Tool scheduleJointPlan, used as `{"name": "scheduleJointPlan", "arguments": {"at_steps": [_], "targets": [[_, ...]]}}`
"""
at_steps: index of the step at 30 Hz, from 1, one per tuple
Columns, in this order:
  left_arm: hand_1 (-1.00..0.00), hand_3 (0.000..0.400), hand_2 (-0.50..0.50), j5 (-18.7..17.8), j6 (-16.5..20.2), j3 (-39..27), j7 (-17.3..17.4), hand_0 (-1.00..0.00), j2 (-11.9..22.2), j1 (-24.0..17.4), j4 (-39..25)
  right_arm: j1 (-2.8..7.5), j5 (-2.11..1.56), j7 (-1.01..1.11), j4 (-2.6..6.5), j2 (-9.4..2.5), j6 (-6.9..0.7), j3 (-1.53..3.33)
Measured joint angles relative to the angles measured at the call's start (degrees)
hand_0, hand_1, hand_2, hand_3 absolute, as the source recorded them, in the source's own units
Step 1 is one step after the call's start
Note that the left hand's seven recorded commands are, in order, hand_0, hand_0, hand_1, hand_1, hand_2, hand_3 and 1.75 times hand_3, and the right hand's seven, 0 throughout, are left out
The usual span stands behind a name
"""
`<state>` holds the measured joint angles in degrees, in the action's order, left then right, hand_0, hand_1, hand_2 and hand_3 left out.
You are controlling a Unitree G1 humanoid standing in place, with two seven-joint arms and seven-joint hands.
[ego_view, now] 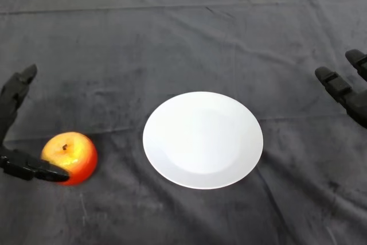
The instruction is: Move the apple to the plate
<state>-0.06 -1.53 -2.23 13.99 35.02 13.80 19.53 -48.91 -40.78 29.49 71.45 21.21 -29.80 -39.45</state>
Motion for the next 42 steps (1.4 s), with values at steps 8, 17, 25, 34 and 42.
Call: {"name": "scheduleJointPlan", "arguments": {"at_steps": [8, 17, 25, 34, 42], "targets": [[0.0, 0.0, 0.0, 1.3, -1.6, 2.0, 0.5, 0.0, -2.5, 1.5, 4.5, 0.0, 0.0, 0.0, -0.01, 0.0, 0.0, 0.0], [0.0, 0.0, 0.0, 3.0, -3.6, 4.4, 1.1, 0.0, -4.8, 5.9, 10.6, 0.0, 0.0, 0.0, -0.02, -0.01, 0.0, 0.0], [-1.0, 0.4, 0.0, 4.1, -6.4, 6.0, 1.3, -1.0, -5.8, 11.1, 16.7, 0.0, 0.0, -0.01, -0.02, -0.01, 0.0, 0.0], [-1.0, 0.4, 0.0, 5.7, -10.1, 6.2, -2.0, -1.0, -8.1, 12.3, 19.9, 0.0, 0.0, -0.01, -0.02, 0.0, 0.0, 0.0], [-1.0, 0.4, 0.0, 6.8, -10.5, 6.4, -3.2, -1.0, -9.0, 12.9, 19.7, 0.0, 0.0, -0.01, -0.02, 0.0, 0.0, 0.0]]}}
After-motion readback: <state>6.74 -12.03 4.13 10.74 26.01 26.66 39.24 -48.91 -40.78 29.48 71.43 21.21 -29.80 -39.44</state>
